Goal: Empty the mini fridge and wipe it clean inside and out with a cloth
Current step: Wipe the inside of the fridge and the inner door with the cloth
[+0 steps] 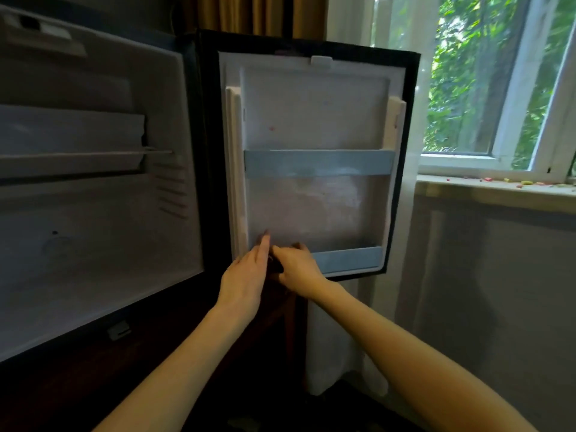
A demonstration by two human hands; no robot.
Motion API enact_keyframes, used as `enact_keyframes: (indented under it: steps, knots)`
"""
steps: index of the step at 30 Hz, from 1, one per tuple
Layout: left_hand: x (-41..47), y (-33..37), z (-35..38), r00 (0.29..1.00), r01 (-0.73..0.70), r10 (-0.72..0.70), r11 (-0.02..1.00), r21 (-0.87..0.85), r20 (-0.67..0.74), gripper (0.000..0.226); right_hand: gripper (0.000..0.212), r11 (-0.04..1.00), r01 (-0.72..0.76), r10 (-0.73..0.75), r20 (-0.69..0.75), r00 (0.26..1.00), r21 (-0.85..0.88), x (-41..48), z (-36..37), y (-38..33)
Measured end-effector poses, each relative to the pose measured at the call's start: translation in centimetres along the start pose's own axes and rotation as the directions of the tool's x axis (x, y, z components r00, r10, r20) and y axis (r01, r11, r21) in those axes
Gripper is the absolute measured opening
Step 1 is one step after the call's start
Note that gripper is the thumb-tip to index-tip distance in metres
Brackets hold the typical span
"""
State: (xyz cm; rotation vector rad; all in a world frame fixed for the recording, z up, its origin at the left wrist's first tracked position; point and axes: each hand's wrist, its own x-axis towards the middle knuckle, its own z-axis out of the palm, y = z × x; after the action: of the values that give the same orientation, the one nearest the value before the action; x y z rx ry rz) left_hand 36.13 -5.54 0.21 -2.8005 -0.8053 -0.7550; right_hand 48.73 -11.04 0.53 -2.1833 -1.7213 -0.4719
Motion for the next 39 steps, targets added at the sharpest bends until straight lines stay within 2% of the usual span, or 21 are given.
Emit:
enact_keyframes:
  steps: [7, 11, 14, 16, 20, 24, 27, 31, 34, 35, 39]
  knots:
    - [-0.6, 0.3, 0.1, 1.000, -0.009, 0.009, 0.995, 0.101, 0.000, 0.088, 0.033, 0.994, 0.073, -0.075, 0.019, 0.997, 0.082, -0.8, -1.7, 3.1]
    - [-0.9, 0.8, 0.1, 1.000, -0.006, 0.006, 0.987, 0.161, 0.003, 0.084, 0.033, 0.998, -0.018, 0.015, 0.052, 0.999, 0.064, -2.8, -3.2, 7.6]
    - [-0.5, 1.6, 0.0, 1.000, -0.005, 0.004, 0.977, 0.212, 0.008, 0.063, 0.028, 0.998, -0.052, 0.049, 0.090, 0.995, 0.032, -4.2, -4.6, 10.7]
    - [-0.2, 2.0, -0.1, 1.000, 0.011, -0.013, 0.977, 0.211, 0.006, 0.047, 0.031, 0.999, -0.028, 0.031, 0.114, 0.993, -0.023, -4.3, -5.5, 11.7]
    - [0.2, 2.5, -0.2, 0.999, 0.037, -0.041, 0.977, 0.208, 0.012, 0.032, 0.035, 0.960, 0.071, -0.020, 0.187, 0.982, -0.270, -4.4, -7.4, 14.1]
    - [0.2, 2.7, 0.0, 0.999, 0.038, -0.040, 0.958, 0.285, 0.002, 0.033, 0.044, 0.846, 0.235, -0.120, 0.258, 0.959, -0.480, -4.8, -9.1, 16.1]
    - [-0.1, 2.8, 0.8, 0.999, 0.029, -0.017, 0.956, 0.291, -0.043, 0.038, 0.049, 0.780, 0.303, -0.184, 0.262, 0.947, -0.547, -4.2, -9.0, 15.8]
    - [0.0, 2.3, 2.2, 0.984, -0.057, 0.076, 0.992, 0.115, -0.162, 0.045, 0.048, 0.909, 0.160, -0.074, 0.230, 0.970, -0.384, -4.3, -8.0, 14.5]
    - [0.1, 2.8, 1.6, 0.990, -0.083, 0.076, 0.995, -0.056, -0.117, 0.043, 0.053, 0.958, 0.094, -0.037, 0.211, 0.977, -0.270, -4.0, -6.3, 12.1]
    - [0.4, 3.0, 1.4, 0.995, -0.072, 0.068, 0.996, -0.056, -0.071, 0.043, 0.053, 0.963, 0.087, -0.034, 0.203, 0.979, -0.256, -3.5, -5.7, 11.0]
    - [1.3, 3.0, 1.2, 0.999, -0.038, 0.039, 0.999, 0.029, -0.036, 0.042, 0.049, 0.970, 0.084, -0.048, 0.156, 0.987, -0.230, -0.8, -3.7, 5.8]
